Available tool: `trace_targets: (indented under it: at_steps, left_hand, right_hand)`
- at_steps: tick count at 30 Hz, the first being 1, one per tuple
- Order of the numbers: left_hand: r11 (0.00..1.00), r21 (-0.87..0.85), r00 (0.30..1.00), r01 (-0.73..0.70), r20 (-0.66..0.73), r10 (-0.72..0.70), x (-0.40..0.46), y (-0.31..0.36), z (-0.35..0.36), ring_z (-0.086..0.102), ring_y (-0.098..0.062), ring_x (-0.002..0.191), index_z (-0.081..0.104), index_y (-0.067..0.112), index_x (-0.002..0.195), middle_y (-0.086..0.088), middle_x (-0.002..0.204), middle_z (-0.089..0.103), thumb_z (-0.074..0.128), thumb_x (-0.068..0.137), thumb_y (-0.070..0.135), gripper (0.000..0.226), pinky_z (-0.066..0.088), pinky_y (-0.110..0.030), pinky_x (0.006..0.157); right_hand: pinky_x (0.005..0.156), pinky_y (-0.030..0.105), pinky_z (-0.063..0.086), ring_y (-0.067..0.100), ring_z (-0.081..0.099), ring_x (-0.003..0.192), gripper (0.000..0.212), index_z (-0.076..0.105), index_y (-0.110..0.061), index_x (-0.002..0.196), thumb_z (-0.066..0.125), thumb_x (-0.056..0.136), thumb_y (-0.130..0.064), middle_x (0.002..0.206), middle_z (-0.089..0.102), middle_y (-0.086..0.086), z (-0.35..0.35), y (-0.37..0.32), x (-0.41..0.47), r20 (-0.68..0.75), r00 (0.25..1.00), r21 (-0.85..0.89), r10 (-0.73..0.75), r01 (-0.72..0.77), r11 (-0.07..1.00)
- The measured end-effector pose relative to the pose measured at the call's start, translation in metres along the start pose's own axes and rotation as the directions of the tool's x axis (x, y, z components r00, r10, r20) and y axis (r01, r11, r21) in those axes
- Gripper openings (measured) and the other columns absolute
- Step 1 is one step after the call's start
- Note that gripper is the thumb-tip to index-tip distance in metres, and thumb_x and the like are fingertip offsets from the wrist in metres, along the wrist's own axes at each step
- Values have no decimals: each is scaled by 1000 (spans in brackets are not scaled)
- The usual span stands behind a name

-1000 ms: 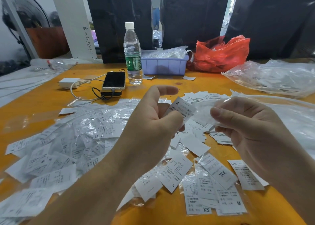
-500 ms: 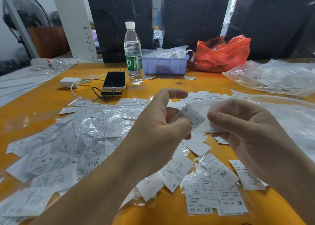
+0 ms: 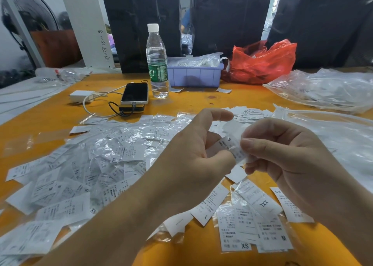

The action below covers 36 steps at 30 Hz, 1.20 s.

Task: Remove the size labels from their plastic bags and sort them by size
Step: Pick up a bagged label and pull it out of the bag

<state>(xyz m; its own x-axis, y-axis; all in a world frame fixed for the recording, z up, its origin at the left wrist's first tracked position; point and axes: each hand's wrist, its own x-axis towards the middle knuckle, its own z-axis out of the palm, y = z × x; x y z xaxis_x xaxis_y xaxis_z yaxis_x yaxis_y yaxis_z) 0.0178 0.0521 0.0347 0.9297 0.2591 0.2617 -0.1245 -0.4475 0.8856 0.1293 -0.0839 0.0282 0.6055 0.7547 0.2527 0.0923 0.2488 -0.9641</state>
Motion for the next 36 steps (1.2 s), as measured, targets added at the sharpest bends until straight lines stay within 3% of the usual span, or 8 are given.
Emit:
trace_targets:
  at_steps: [4, 7, 9, 14, 20, 27, 33, 36]
  left_hand:
    - [994, -97, 999, 48, -15, -49, 2, -3, -1, 63, -36, 80, 50, 41, 118, -5, 79, 68, 51, 81, 26, 40, 51, -55, 60]
    - [992, -120, 994, 40, -93, -51, 4, -8, -5, 63, -7, 63, 55, 33, 112, 6, 72, 68, 54, 82, 26, 31, 43, -21, 45]
    - [992, -122, 989, 29, -137, -46, 5, -8, -7, 62, 0, 61, 59, 28, 106, 7, 74, 71, 61, 88, 25, 19, 42, -14, 46]
    - [998, -56, 991, 1, -132, -8, 3, -6, -4, 69, -7, 81, 66, 26, 93, 10, 82, 73, 65, 92, 17, 9, 55, -18, 60]
    - [999, 12, 987, -46, -153, 47, 1, -2, -2, 67, -2, 81, 59, 32, 100, 12, 77, 71, 64, 92, 19, 16, 51, -12, 59]
    - [998, 25, 971, -52, -234, 56, 1, -3, 0, 66, 3, 77, 58, 33, 104, 11, 79, 71, 65, 92, 23, 17, 48, -11, 53]
    - [882, -425, 965, 203, -64, -253, 9, -3, -12, 59, -10, 59, 67, 17, 94, -3, 74, 73, 63, 72, 22, 23, 46, -20, 49]
    - [874, -438, 959, 209, -84, -271, 10, -4, -14, 55, -11, 57, 67, 16, 93, -4, 75, 74, 67, 66, 17, 27, 45, -20, 49]
  right_hand:
    - [53, 26, 53, 20, 57, 54, 12, 72, -16, 68, 76, 56, -16, 66, 66, 11, 0, -1, 0, -2, 1000, 1, -18, 18, 1000]
    - [53, 25, 51, 18, 56, 54, 12, 73, -18, 70, 75, 58, -17, 64, 66, 7, -1, -1, 0, -2, 999, -30, -54, 53, 998]
    - [53, 26, 51, 17, 56, 54, 15, 73, -19, 72, 80, 60, -12, 64, 65, 6, -2, -1, 1, -4, 998, -37, -60, 60, 998]
    - [53, 26, 51, 16, 59, 56, 19, 75, -20, 78, 83, 63, -12, 66, 65, 6, -4, 0, 1, -53, 997, -33, -55, 53, 998]
    - [54, 25, 52, 16, 60, 58, 20, 75, -23, 80, 77, 60, -25, 72, 69, 7, -2, -1, 0, -69, 997, -34, -34, 31, 999]
    - [53, 25, 53, 24, 58, 60, 21, 74, -22, 77, 77, 56, -18, 80, 72, 18, 3, -2, -3, -29, 1000, -3, 8, -8, 1000]
    - [56, 22, 54, 28, 57, 67, 20, 70, -23, 76, 77, 57, -23, 86, 74, 16, -2, -8, 0, -107, 994, -19, 1, -3, 1000]
    - [55, 24, 55, 25, 57, 64, 25, 68, -17, 85, 76, 60, -20, 86, 74, 16, -3, -7, -1, -97, 995, -21, 11, -13, 1000]
